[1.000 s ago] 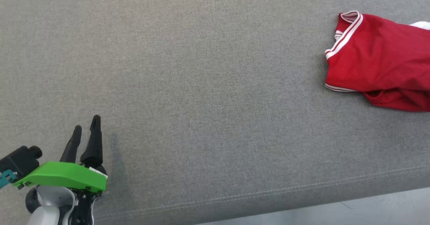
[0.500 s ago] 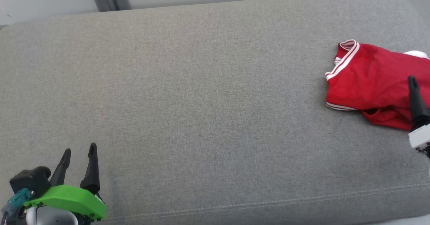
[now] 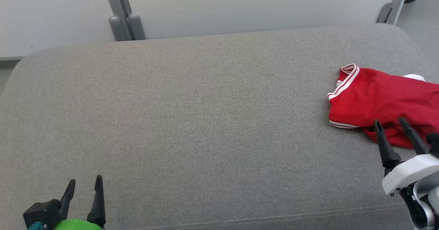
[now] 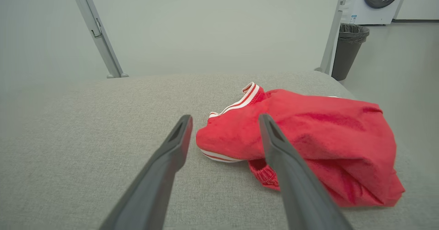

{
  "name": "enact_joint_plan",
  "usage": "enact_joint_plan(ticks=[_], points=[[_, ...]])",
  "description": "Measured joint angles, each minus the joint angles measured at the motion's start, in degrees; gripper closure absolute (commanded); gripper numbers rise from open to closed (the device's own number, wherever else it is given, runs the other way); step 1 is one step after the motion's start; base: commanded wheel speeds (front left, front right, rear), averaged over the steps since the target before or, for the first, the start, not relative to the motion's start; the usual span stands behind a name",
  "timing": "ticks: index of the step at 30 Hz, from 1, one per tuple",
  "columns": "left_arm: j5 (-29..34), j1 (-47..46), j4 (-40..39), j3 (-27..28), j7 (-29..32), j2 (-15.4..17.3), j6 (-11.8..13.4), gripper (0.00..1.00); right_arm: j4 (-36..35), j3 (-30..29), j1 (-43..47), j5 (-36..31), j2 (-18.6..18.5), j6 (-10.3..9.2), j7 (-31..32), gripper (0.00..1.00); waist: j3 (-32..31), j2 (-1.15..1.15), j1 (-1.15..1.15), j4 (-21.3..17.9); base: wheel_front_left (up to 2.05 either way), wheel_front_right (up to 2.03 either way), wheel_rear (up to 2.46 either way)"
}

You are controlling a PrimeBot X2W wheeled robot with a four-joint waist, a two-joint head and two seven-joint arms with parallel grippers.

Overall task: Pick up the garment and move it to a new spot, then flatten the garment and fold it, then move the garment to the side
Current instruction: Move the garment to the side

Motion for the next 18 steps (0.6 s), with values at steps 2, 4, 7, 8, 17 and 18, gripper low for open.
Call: enact_joint_plan(ticks=[2, 4, 7, 8, 17, 18], points=[[0.5, 0.4, 0.0, 0.1, -0.5, -0.1, 0.0, 0.00, -0.2, 0.1, 1.4, -1.2, 0.1, -0.63, 0.0, 0.00, -0.7, 0.00, 0.00, -0.2, 0.00, 0.00, 0.00], [1.2, 1.3, 0.2, 0.2, -0.9, 0.0, 0.0, 0.00, -0.9, 0.3, 3.0, -3.7, 0.5, -0.69, 0.0, 0.00, -1.3, 0.00, 0.00, -0.7, 0.00, 0.00, 0.00], [1.3, 1.6, 0.2, 0.3, -1.0, -0.1, 0.0, 0.00, -2.3, -0.4, 3.7, -4.9, 1.6, -1.09, 0.0, 0.00, -1.6, 0.00, 0.00, -1.3, 0.00, 0.00, 0.00], [1.3, 1.6, 0.2, 0.4, -1.0, -0.1, 0.0, 0.00, -2.8, -0.8, 4.0, -5.5, 1.8, -1.09, 0.0, 0.00, -1.7, 0.00, 0.00, -1.5, 0.00, 0.00, 0.00], [2.4, 1.7, 0.3, 1.2, -1.5, -0.6, 0.0, 0.00, -5.3, -3.7, 6.5, -7.7, 3.8, -1.52, -0.1, 0.00, -1.9, 0.00, 0.00, -1.9, 0.00, 0.00, 0.00], [2.8, 1.7, 0.3, 1.2, -1.5, -0.6, 0.0, 0.00, -5.4, -3.9, 6.8, -8.0, 3.9, -1.52, -0.1, 0.00, -1.9, 0.00, 0.00, -1.9, 0.00, 0.00, 0.00]])
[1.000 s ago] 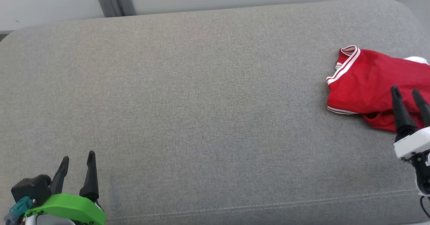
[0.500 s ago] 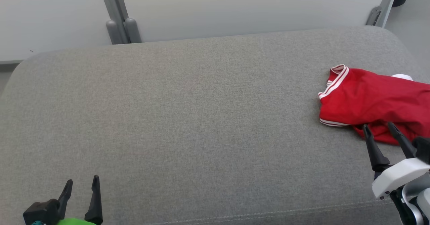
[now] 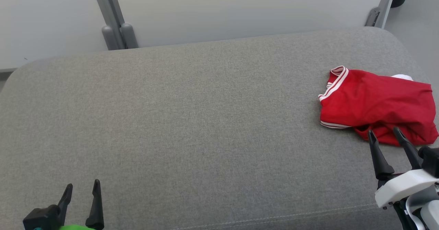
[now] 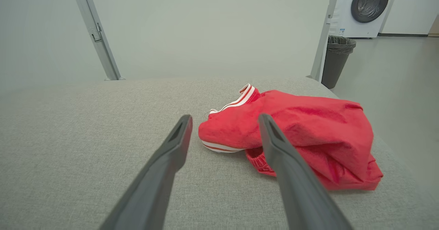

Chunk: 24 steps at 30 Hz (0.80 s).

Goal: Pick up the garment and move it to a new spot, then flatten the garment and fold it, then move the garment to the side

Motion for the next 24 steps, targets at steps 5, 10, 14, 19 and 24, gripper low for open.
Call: enact_joint_plan(ticks=[5, 10, 14, 19, 24], points=[[0.4, 0.0, 0.2, 0.4, -0.5, -0.1, 0.0, 0.00, -1.7, -0.2, 0.9, -1.0, 0.6, 0.00, 0.0, 0.00, 0.1, 0.00, 0.00, -0.1, 0.00, 0.00, 0.00], [0.4, 0.0, 0.3, 0.6, -0.5, -0.2, 0.0, 0.00, -3.5, -0.7, 2.2, -1.0, 0.7, 2.55, 0.0, 0.00, 0.1, 0.00, 0.00, -0.1, 0.00, 0.00, 0.00], [0.6, 0.1, 0.5, 1.0, -0.5, -0.3, 0.0, 0.00, -3.9, -1.5, 3.6, -0.6, 0.6, 5.33, 0.0, 0.00, 0.1, 0.00, 0.00, -0.1, 0.00, 0.00, 0.00], [0.9, 0.1, 0.8, 1.1, -0.5, -0.3, 0.0, 0.00, -3.9, -2.7, 4.9, -1.9, 0.0, 6.58, 0.0, 0.00, 0.2, 0.00, 0.00, -0.1, 0.00, 0.00, 0.00], [1.0, 0.2, 1.2, 1.8, -1.0, -0.2, 0.0, 0.00, -3.9, -4.6, 5.6, -2.9, 0.0, 7.25, 0.0, 0.00, 0.3, 0.00, 0.00, -0.3, 0.00, 0.00, 0.00]])
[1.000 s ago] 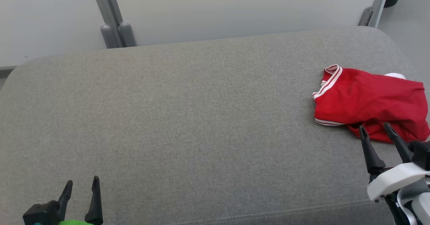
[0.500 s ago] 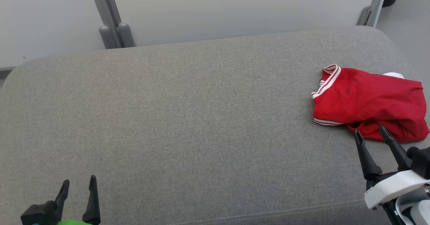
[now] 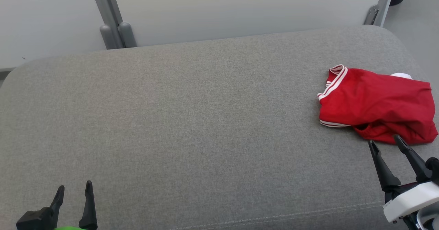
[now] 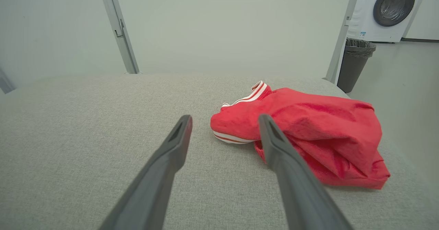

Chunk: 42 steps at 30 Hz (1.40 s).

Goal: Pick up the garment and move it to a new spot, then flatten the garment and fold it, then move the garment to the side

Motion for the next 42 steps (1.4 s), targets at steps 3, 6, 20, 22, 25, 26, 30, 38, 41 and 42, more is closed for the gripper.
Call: enact_joint_plan(ticks=[3, 6, 20, 22, 25, 26, 30, 38, 41, 42], points=[[0.4, 0.0, 0.5, 0.2, 0.0, 0.0, 0.0, 0.00, -0.3, -0.7, 0.0, -0.4, 0.3, 0.54, 0.0, 0.00, 0.1, 0.00, 0.00, -0.1, 0.00, 0.00, 0.00], [0.9, 0.0, 0.9, 0.1, 0.1, -0.1, 0.0, 1.00, 0.1, -1.2, 0.0, -0.8, 0.8, 0.92, 0.0, 1.00, 0.1, 0.00, 0.00, -0.2, 0.00, 0.00, 0.00], [-4.8, 0.2, 2.6, 0.3, 1.7, -3.2, -1.1, 1.00, 1.8, -1.0, 1.2, 5.2, 5.3, 1.30, 0.8, 1.00, 0.2, 0.00, 0.00, -0.1, 0.00, 0.00, 0.00], [-6.8, 0.2, 2.6, 0.6, 2.0, -3.4, -1.2, 1.00, 1.8, -1.4, 1.1, 6.9, 5.7, 1.33, 1.4, 1.00, 0.2, 0.00, 0.00, -0.1, 0.00, 0.00, 0.00], [-8.3, 0.1, 2.7, 1.0, 2.6, -3.7, -1.7, 1.00, 1.8, -2.1, 1.1, 9.2, 6.4, 1.34, 1.9, 1.00, 0.2, 0.00, 0.00, 0.0, 0.00, 0.00, 0.00], [-8.6, 0.1, 2.7, 1.2, 2.7, -3.8, -1.7, 1.00, 1.9, -2.3, 1.1, 9.7, 6.6, 1.34, 2.2, 1.00, 0.2, 0.00, 0.00, 0.0, 0.00, 0.00, 0.00], [-11.3, -0.1, 2.8, 2.0, 3.6, -4.3, -2.3, 1.00, 2.0, -3.0, 0.9, 12.5, 7.3, 1.34, 2.9, 1.00, 0.3, 0.00, 0.00, 0.1, 0.00, 0.00, 0.00], [-15.8, -0.5, 3.2, 3.1, 5.2, -5.3, -3.2, 1.00, 2.7, -4.6, -0.3, 17.9, 8.8, 1.85, 4.4, 1.00, 0.3, 0.00, 0.00, 0.2, 0.00, 0.00, 0.00], [-18.1, -1.2, 3.5, 3.6, 5.8, -5.6, -3.7, 1.00, 2.9, -5.1, -0.5, 19.8, 9.3, 1.86, 4.9, 1.00, 0.3, 0.00, 0.00, 0.2, 0.00, 0.00, 0.00], [-18.6, -1.5, 3.6, 3.8, 6.0, -5.7, -4.0, 1.00, 3.0, -5.4, -0.5, 20.4, 9.5, 1.87, 5.2, 1.00, 0.3, 0.00, 0.00, 0.3, 0.00, 0.00, 0.00]])
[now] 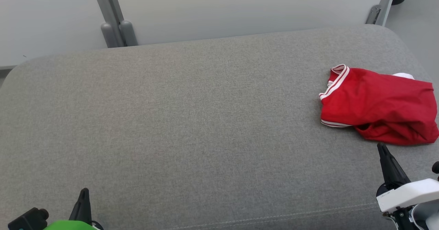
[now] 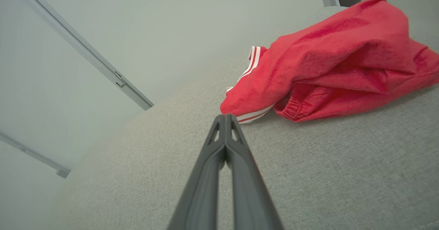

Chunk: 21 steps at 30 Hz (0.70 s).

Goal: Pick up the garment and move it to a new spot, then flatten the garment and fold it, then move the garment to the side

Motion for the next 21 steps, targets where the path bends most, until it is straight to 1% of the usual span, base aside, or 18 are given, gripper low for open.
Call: enact_joint_plan(ticks=[4, 11, 13, 21], points=[[-2.7, -0.3, 0.3, 0.5, 0.7, -0.5, -0.7, 1.00, 0.5, -0.7, -0.8, 2.8, 0.7, 0.42, 0.8, 1.00, 0.0, 0.00, 0.00, 0.1, 0.00, 0.00, 0.00], [-6.8, -1.5, 0.8, 1.7, 1.9, -1.3, -1.3, 1.00, 1.4, -2.0, -1.8, 7.5, 1.9, 0.49, 2.1, 1.00, 0.0, 0.00, 0.00, 0.2, 0.00, 0.00, 0.00], [-8.3, -1.9, 0.9, 2.2, 2.6, -1.4, -1.7, 1.00, 1.6, -2.6, -2.3, 9.6, 2.4, 0.97, 2.6, 1.00, 0.0, 0.00, 0.00, 0.2, 0.00, 0.00, 0.00], [-13.6, -3.0, 1.6, 3.4, 4.2, -2.6, -3.0, 1.00, 2.6, -4.1, -3.4, 15.0, 3.8, 1.19, 4.3, 1.00, 0.1, 0.00, 0.00, 0.3, 0.00, 0.00, 0.00]])
